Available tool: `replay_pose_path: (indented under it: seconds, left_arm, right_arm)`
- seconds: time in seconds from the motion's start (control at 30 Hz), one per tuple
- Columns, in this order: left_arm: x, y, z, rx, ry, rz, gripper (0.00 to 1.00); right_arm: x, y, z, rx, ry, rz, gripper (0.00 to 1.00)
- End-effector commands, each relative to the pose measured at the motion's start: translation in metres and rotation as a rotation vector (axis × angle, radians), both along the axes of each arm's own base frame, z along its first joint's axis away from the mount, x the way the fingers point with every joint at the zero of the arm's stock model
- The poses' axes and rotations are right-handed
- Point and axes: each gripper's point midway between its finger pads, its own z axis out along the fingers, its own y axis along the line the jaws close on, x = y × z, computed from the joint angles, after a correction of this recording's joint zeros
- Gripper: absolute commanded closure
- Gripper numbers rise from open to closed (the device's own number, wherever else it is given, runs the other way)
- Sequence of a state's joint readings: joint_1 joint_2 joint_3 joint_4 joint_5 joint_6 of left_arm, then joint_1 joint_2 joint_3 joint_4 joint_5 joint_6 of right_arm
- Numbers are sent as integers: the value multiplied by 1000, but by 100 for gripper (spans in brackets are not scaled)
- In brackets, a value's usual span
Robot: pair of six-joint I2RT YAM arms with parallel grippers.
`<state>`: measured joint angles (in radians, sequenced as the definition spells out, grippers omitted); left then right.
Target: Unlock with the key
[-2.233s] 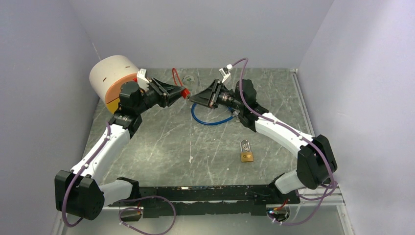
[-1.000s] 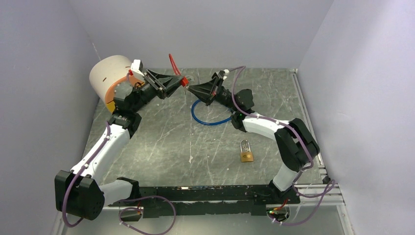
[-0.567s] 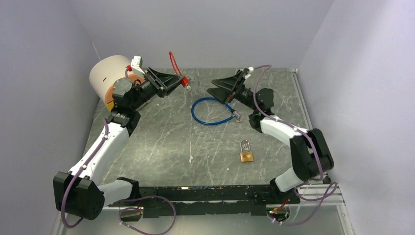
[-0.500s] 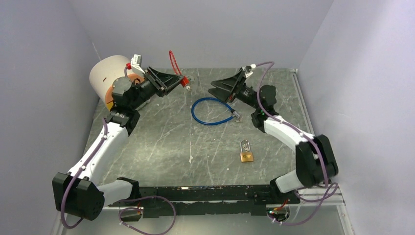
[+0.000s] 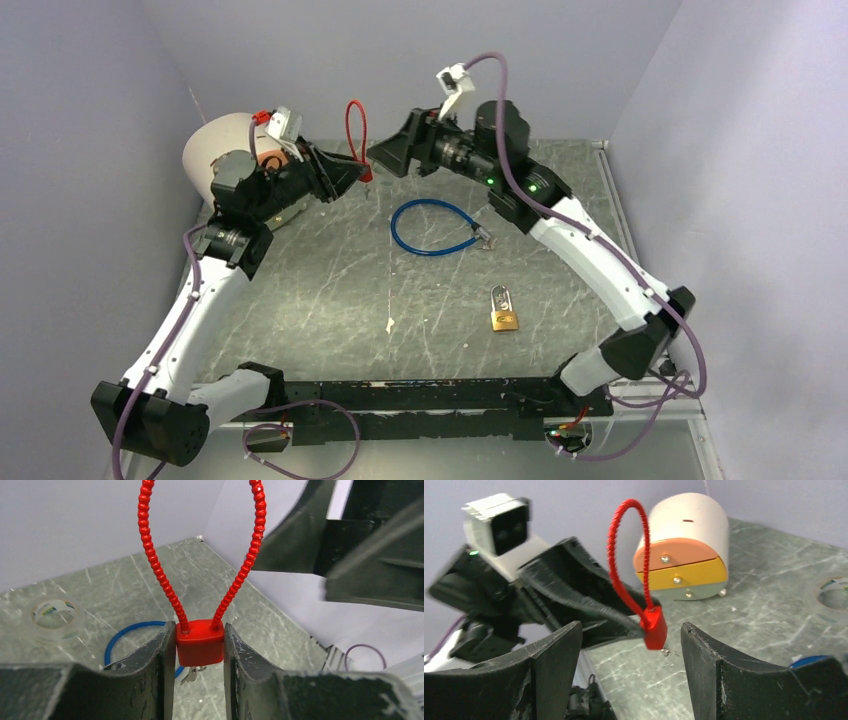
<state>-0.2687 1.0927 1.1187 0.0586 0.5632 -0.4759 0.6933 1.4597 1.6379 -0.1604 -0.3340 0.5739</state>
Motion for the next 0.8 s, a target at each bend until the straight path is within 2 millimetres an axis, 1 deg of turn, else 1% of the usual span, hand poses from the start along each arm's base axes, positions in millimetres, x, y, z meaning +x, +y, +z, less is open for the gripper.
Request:
replay_pose_path:
  seconds: [0.0, 0.2, 0.37, 0.43, 0.53, 0.7, 0.73, 0.77]
  left_arm:
    - [-10, 2, 18, 90, -196, -27, 97]
    - [-14, -3, 9, 104, -211, -74, 97]
    - [-17, -5, 1, 108, -191, -96, 97]
    - [-17, -5, -3, 103, -181, -95, 97]
    - [-19, -5, -5, 85, -162, -96, 92]
    - [-24, -7, -11, 69, -112, -119, 77]
    - [-25, -7, -13, 63, -103, -119, 72]
    - [-26, -7, -14, 59, -97, -117, 66]
  right_arm:
    - [25, 5, -23, -196, -2, -132, 26]
    - [34, 28, -34, -244, 31, -157, 29]
    - [37, 39, -36, -217, 43, -192, 40]
    - [40, 39, -36, -194, 44, -219, 45]
    - [40, 43, -36, -160, 38, -212, 55]
    - [38, 44, -29, -106, 17, -203, 92]
    - [37, 44, -28, -101, 16, -202, 98]
    - [37, 44, -27, -95, 14, -203, 100]
